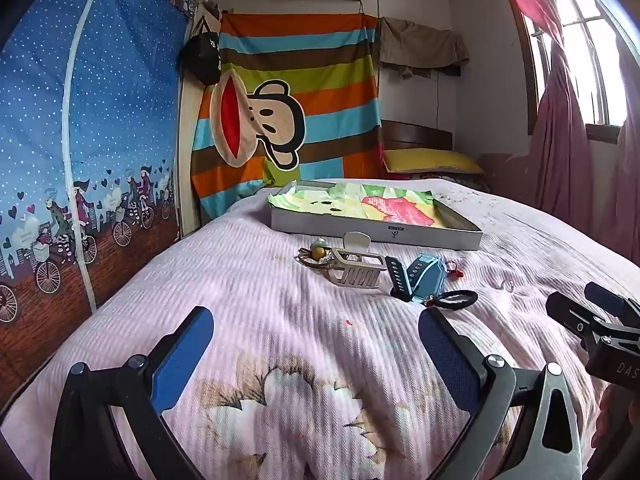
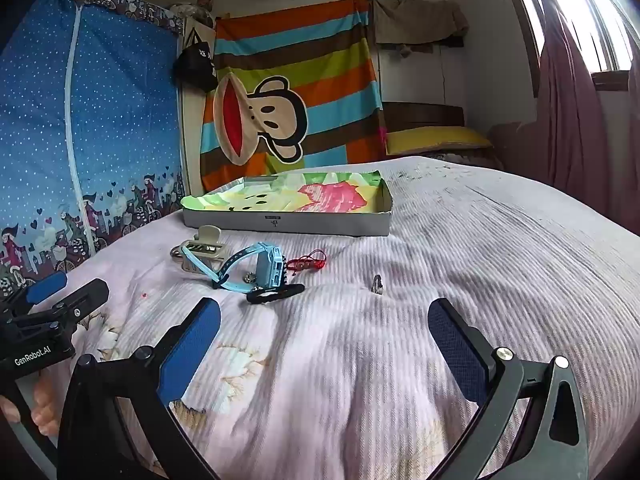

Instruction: Organize jewelry

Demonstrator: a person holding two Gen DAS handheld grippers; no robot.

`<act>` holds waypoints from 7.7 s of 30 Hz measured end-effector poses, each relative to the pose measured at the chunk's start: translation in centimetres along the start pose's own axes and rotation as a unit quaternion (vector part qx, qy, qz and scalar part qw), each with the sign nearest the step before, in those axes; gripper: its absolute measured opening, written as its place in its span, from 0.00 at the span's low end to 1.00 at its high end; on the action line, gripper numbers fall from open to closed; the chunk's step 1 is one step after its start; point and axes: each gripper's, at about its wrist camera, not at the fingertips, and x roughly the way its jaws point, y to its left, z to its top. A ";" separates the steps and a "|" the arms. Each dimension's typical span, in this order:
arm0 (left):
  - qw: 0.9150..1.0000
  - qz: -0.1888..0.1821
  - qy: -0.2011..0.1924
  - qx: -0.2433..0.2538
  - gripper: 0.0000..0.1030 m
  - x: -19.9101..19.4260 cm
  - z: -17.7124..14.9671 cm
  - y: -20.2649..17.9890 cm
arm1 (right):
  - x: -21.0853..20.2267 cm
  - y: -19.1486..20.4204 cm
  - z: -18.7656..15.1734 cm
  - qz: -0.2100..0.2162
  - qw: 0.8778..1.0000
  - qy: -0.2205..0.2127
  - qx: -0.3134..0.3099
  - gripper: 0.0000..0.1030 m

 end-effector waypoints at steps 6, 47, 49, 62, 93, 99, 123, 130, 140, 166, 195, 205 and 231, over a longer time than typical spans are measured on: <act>1.000 -0.001 0.002 -0.001 1.00 0.1 -0.1 -0.1 | 0.0 0.0 0.0 -0.001 1.000 0.002 -0.003 0.99; 1.000 0.000 -0.005 0.000 1.00 -0.1 0.0 -0.1 | -0.2 0.2 0.0 0.004 1.000 0.002 -0.009 0.99; 1.000 -0.001 -0.005 0.000 1.00 -0.1 0.0 -0.1 | -0.2 0.2 -0.1 0.004 1.000 0.003 -0.009 0.99; 1.000 0.000 -0.006 0.000 1.00 -0.3 0.1 -0.1 | -0.2 0.2 -0.1 0.005 1.000 0.002 -0.010 0.99; 1.000 -0.003 -0.006 -0.001 1.00 -0.3 0.1 -0.1 | -0.3 0.3 -0.1 0.004 1.000 0.002 -0.010 0.99; 1.000 -0.014 -0.005 -0.012 1.00 -0.6 0.7 0.2 | -0.3 0.2 -0.2 0.001 1.000 0.001 -0.012 0.99; 0.987 -0.115 0.115 0.011 0.86 8.2 3.4 -2.2 | 6.2 -3.4 3.4 0.028 0.996 0.085 -0.029 0.99; 0.972 -0.151 0.176 0.027 0.71 11.9 3.7 -4.0 | 10.4 -4.0 3.6 0.041 0.991 0.125 -0.030 0.67; 0.955 -0.176 0.233 0.047 0.55 15.7 3.4 -5.9 | 15.2 -4.8 2.3 0.056 0.979 0.194 -0.003 0.30; 0.950 -0.234 0.206 -0.024 0.25 12.8 7.6 -4.6 | 12.4 -4.5 3.1 0.121 0.981 0.150 0.012 0.06; 0.975 -0.104 0.135 -0.140 0.25 26.5 15.6 4.5 | 26.6 4.9 11.8 0.193 0.972 0.136 0.011 0.05; 0.971 -0.071 0.176 -0.143 0.26 27.9 13.2 6.2 | 30.2 7.8 10.2 0.179 0.962 0.203 -0.033 0.06; 0.993 -0.057 0.050 -0.085 1.00 14.4 10.0 5.0 | 15.8 2.9 10.4 0.136 0.990 0.038 -0.022 0.79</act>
